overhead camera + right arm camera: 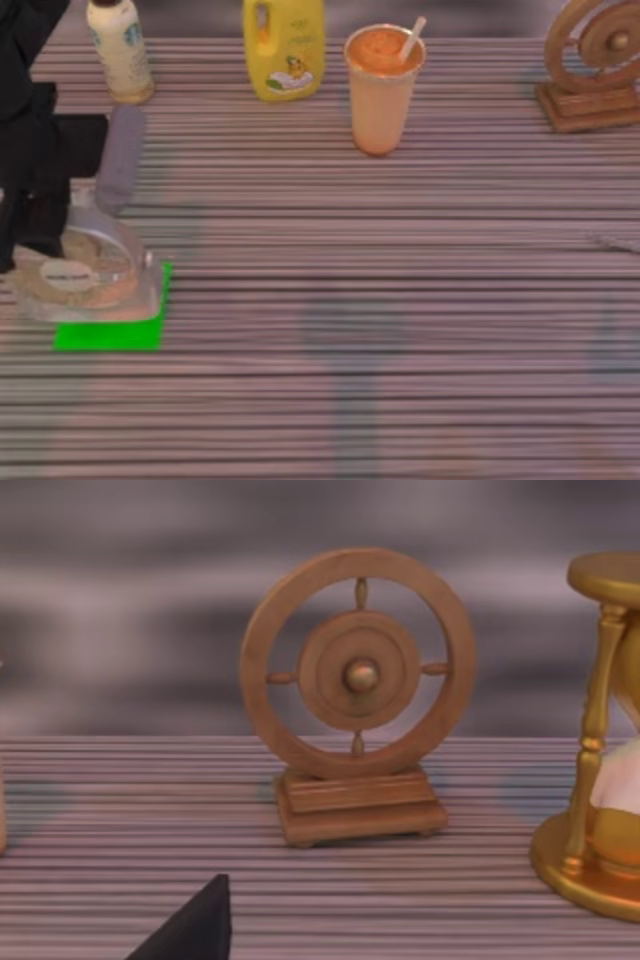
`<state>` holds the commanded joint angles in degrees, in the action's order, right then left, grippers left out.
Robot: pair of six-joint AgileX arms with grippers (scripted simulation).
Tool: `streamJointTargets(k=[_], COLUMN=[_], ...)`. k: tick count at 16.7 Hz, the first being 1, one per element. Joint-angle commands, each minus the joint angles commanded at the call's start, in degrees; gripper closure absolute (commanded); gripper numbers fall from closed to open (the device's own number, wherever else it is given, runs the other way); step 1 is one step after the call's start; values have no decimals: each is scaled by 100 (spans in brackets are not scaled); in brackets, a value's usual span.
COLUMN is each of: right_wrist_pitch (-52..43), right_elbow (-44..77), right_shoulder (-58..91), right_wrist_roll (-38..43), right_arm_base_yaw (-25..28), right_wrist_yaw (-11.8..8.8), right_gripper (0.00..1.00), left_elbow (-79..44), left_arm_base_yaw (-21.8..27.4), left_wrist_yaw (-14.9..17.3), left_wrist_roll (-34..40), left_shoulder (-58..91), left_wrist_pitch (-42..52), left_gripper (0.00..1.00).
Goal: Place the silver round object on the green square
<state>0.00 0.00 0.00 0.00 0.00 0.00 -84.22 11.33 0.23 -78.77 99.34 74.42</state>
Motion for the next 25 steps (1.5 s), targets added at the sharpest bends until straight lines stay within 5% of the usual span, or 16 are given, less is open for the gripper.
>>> streamJointTargets(k=[6,19,25], right_wrist_pitch=[0,0,0], right_elbow=[0,0,0], right_shoulder=[0,0,0], right_wrist_roll=[0,0,0], right_arm_base_yaw=[0,0,0], right_wrist_yaw=[0,0,0], right_gripper=[0,0,0], left_elbow=[343,343,343], left_arm_base_yaw=[-23,-23,-23], left_wrist_yaw=[4,4,4], left_wrist_roll=[-13,-13,-13], left_shoulder=[55,55,55], left_wrist_pitch=[-361,-361,-361], left_gripper=[100,2,0])
